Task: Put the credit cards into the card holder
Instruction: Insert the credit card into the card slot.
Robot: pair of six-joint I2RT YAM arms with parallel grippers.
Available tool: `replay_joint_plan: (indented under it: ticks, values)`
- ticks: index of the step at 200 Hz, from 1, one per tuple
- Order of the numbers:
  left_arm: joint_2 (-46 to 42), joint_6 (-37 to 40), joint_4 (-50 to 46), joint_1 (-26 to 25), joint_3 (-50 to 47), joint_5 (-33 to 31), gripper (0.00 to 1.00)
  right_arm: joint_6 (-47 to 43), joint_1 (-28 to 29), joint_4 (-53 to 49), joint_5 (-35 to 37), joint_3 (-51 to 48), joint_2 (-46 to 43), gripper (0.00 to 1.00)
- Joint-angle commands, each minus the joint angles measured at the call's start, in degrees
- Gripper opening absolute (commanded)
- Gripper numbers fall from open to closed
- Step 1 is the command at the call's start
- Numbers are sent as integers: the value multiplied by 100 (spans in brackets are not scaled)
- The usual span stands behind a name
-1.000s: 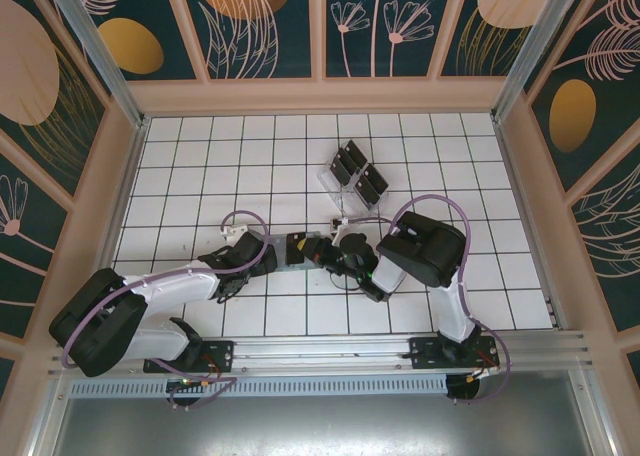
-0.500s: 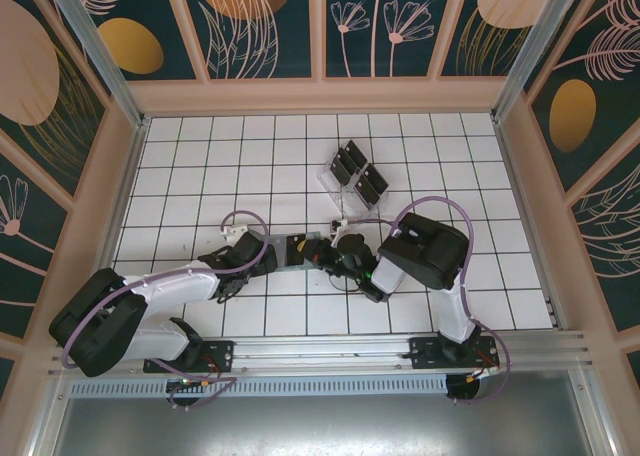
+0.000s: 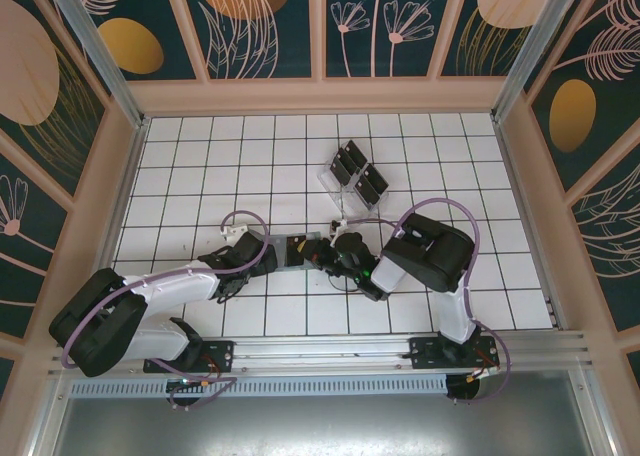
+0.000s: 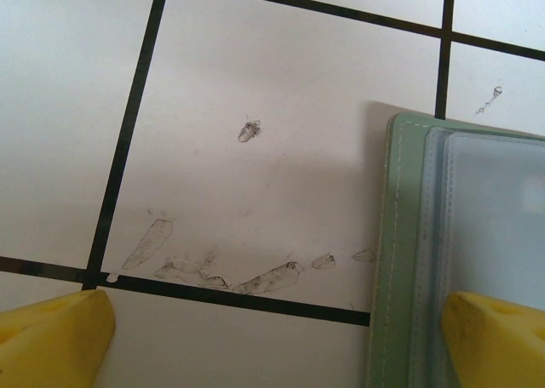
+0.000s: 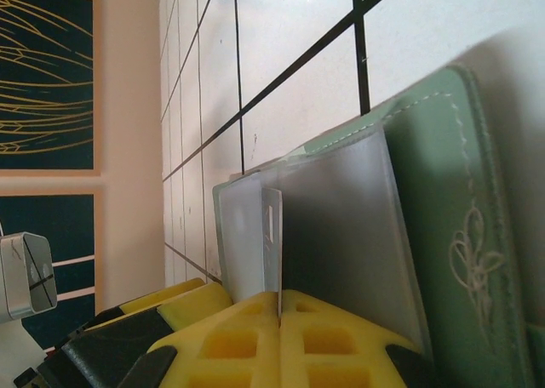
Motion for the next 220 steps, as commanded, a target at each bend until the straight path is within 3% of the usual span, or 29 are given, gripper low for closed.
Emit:
replay_joint_plan:
  ticks: [1, 207, 220]
  values:
    - [112, 54, -367, -20, -179, 54, 99, 77, 69, -723, 90, -80, 1, 0]
    - [131, 64, -355, -29, -179, 69, 99, -75, 69, -1107, -506, 364, 255, 0]
    - [119, 63, -354, -23, -183, 64, 98, -177, 30, -1264, -560, 409, 200, 7]
